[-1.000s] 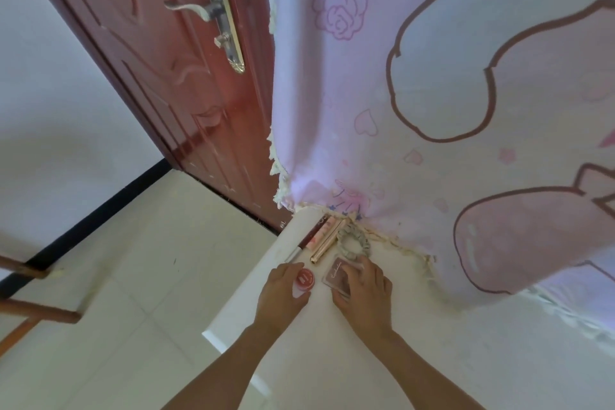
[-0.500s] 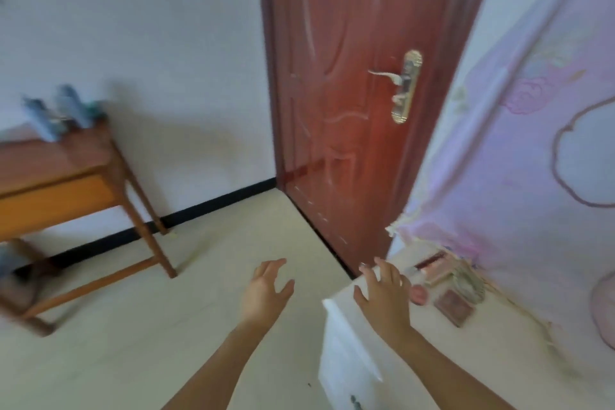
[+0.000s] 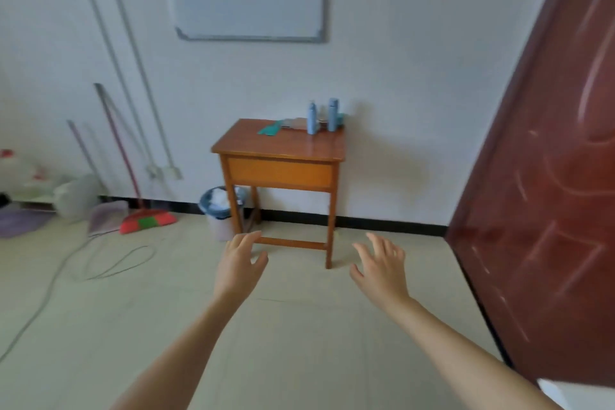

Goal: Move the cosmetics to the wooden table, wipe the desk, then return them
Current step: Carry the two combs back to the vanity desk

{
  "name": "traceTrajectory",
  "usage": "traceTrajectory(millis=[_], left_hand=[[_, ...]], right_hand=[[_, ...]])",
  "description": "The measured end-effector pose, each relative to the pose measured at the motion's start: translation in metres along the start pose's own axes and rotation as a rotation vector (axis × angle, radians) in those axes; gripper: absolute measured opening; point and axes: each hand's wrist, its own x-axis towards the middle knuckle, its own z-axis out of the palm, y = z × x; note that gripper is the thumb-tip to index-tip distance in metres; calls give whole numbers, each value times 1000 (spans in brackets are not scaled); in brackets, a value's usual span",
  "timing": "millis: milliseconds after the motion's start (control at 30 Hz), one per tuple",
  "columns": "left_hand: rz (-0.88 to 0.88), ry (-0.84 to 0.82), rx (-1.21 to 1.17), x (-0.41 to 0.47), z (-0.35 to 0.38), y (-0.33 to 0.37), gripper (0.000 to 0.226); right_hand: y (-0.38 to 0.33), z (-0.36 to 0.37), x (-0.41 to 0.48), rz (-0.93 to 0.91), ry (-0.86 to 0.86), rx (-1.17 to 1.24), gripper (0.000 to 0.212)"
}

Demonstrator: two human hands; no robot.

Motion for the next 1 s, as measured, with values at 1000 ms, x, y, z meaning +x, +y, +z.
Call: traceTrajectory(millis=[1000], left_hand=[[34, 355, 418, 191, -142, -14, 41]], right_hand=[[-113, 48, 333, -482, 260, 129, 39]])
